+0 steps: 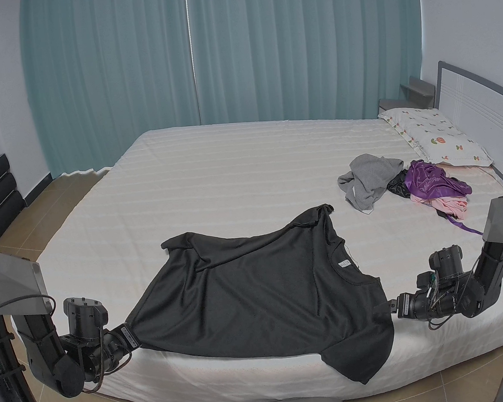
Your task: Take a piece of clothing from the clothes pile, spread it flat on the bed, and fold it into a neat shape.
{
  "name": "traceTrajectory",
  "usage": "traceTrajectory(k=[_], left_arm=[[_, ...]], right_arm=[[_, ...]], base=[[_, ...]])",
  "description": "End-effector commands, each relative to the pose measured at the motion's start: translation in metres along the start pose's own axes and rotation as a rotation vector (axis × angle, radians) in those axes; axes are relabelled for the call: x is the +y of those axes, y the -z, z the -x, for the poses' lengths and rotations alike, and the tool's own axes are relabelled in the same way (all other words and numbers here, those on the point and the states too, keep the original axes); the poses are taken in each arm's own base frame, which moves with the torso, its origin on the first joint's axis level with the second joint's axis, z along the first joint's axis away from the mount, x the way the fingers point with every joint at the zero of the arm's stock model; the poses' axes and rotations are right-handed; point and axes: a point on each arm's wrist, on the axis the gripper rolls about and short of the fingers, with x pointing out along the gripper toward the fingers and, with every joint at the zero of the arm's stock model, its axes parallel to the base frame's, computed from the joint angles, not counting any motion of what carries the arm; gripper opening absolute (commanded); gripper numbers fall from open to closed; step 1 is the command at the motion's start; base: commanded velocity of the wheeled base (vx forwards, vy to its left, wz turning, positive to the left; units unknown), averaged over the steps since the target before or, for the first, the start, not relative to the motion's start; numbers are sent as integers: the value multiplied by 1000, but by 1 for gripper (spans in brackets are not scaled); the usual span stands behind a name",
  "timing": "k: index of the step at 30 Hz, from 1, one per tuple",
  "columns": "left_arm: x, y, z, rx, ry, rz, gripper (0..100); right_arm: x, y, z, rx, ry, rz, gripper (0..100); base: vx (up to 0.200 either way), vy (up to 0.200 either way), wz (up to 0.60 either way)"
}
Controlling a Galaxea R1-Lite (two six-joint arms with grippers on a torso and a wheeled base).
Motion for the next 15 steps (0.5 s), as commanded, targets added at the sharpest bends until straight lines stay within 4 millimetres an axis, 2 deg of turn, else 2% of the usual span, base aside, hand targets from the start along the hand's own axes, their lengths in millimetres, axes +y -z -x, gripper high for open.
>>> traceTrajectory(k=[1, 6, 7, 15], left_arm=[[0, 1, -1, 4, -3, -2, 0], [1, 1, 0, 6, -6, -3, 0], [1, 1, 0, 6, -6, -4, 0], [6, 7, 4, 33, -23, -51, 0]], right_arm=[[-5, 7, -14, 28, 19, -11, 100], [-5, 6, -16, 24, 19, -7, 100], [-5, 6, -15, 23, 20, -8, 0], [-11, 5, -11, 11, 42, -25, 0]], base=[[0, 0, 0], [0, 0, 0], [0, 0, 0], [0, 0, 0]])
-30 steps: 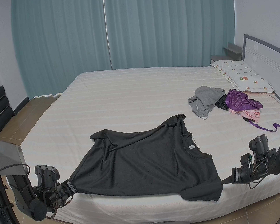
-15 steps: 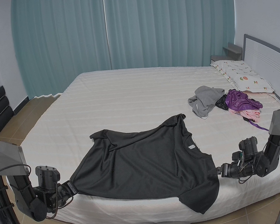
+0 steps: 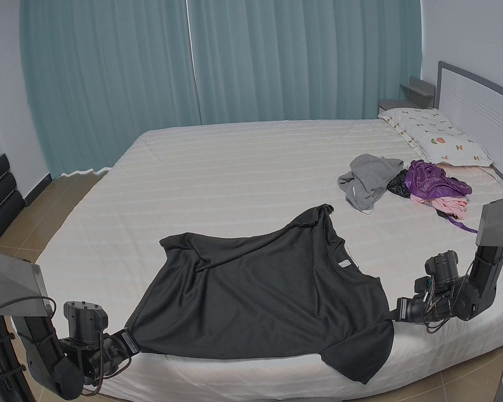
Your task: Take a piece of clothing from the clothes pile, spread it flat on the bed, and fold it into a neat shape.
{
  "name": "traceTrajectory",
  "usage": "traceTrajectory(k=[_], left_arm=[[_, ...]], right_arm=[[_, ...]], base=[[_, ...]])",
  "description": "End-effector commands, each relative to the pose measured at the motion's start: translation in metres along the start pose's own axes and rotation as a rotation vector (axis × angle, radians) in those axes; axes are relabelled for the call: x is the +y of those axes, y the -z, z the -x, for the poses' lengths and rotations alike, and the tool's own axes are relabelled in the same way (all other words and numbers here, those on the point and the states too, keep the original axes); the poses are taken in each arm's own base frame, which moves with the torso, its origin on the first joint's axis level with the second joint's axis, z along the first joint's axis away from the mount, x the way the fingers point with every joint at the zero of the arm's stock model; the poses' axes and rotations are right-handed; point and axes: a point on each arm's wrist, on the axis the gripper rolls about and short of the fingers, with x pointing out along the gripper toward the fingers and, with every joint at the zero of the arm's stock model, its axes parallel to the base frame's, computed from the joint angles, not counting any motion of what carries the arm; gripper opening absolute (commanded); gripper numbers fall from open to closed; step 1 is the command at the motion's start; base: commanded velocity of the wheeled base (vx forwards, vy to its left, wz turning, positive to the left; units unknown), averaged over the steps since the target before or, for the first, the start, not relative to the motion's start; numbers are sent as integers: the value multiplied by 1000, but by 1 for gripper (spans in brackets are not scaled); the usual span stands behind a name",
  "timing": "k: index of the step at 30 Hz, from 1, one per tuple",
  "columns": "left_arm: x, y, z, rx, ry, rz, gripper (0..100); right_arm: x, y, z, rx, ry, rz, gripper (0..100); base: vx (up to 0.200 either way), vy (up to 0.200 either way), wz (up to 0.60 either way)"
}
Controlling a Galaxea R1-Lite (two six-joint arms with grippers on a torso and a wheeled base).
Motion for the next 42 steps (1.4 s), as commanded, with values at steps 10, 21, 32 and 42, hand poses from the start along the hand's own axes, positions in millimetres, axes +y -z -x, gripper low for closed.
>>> traceTrajectory(k=[10, 21, 32, 42], left_arm=[[8, 12, 1, 57, -36, -65, 0], [9, 14, -2, 69, -43, -68, 0], [9, 15, -9, 78, -44, -61, 100], [3, 1, -10, -8, 11, -29, 100]], right_arm=[[-17, 8, 32, -12, 37, -62, 0], [-18, 22, 44, 29, 49, -75, 0], [-11, 24, 54, 44, -54, -79, 100], [-6, 20, 71, 10, -157, -196, 100]], base=[[0, 0, 0], [0, 0, 0], [0, 0, 0], [0, 0, 0]])
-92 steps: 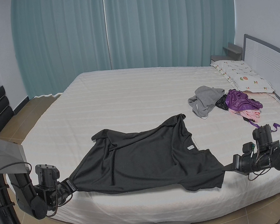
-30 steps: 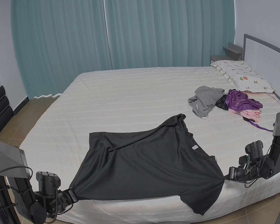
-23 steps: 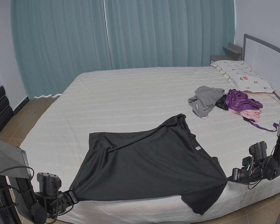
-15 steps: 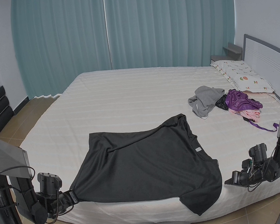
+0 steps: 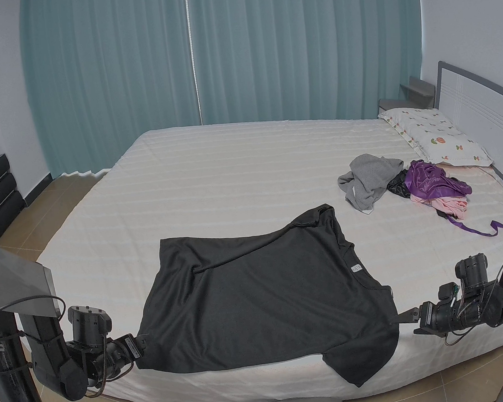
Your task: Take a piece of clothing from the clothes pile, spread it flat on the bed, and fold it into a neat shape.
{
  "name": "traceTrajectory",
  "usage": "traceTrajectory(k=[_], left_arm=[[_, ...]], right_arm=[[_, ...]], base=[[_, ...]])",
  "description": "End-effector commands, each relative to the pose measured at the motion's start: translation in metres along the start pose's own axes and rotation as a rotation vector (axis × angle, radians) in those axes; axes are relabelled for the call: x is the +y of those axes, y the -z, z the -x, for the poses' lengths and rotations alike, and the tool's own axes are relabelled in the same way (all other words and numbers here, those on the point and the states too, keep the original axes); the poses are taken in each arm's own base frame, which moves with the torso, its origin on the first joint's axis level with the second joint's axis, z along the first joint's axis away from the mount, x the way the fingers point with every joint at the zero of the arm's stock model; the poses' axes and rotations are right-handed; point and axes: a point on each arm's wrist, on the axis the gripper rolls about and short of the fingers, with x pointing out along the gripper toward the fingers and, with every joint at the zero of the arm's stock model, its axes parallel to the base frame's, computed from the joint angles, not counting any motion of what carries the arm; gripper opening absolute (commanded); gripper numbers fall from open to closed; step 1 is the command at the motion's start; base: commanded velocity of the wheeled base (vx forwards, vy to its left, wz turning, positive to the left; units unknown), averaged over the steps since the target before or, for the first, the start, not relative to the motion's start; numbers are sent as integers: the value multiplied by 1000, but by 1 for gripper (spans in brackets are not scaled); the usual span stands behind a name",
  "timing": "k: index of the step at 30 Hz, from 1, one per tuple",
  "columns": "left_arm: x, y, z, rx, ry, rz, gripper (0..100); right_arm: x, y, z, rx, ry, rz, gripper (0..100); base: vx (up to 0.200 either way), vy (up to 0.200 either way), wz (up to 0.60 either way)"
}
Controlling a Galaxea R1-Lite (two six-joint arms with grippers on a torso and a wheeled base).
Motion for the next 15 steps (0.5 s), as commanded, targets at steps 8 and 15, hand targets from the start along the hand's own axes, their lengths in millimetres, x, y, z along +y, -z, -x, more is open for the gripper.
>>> traceTrajectory(k=[8, 15], left_arm=[[-7, -15, 7, -105, 72, 23, 100], [-8, -17, 7, -117, 77, 40, 100]], right_arm=[[4, -6, 8, -49, -52, -71, 100], [2, -6, 8, -48, -50, -76, 100]], base=[[0, 0, 0], [0, 0, 0]])
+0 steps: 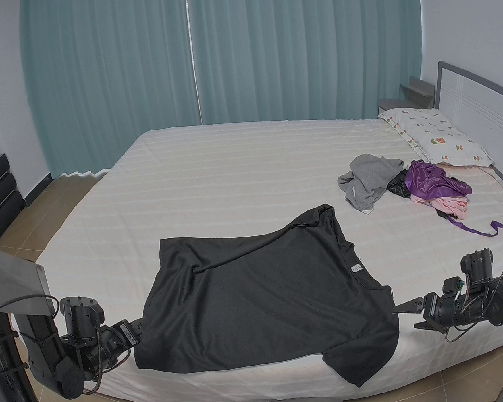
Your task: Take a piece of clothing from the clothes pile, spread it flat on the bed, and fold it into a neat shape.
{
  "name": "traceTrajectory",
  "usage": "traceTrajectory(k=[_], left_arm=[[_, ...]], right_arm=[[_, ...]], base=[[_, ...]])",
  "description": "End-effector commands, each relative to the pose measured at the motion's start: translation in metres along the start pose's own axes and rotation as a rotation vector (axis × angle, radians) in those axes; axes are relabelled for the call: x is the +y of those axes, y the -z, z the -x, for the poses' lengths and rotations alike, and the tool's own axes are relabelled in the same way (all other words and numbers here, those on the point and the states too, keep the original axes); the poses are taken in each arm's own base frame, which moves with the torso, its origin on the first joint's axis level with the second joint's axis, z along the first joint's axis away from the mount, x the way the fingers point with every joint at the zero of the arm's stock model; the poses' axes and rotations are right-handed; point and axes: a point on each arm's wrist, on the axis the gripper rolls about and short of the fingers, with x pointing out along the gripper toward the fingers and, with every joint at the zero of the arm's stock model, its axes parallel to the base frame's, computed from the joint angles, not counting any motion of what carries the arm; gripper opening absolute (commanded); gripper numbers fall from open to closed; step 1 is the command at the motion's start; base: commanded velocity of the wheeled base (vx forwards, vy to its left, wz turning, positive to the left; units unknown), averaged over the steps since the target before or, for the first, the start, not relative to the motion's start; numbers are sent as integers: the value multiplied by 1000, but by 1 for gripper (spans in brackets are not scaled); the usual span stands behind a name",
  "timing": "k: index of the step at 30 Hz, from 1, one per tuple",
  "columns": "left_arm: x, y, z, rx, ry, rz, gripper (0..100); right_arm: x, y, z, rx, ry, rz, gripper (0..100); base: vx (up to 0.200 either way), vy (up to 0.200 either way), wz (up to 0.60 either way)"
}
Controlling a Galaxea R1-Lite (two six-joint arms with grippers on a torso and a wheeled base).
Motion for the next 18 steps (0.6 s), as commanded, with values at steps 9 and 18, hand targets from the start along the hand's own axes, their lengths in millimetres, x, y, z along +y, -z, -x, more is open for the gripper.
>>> traceTrajectory(k=[9, 18], left_arm=[[-3, -4, -2, -20, 12, 54, 100], [-3, -4, -2, -20, 15, 55, 100]], right_arm=[[-2, 1, 0, 6, 3, -6, 100], [-2, 1, 0, 6, 3, -6, 100]], base=[[0, 178, 0], [0, 111, 0]])
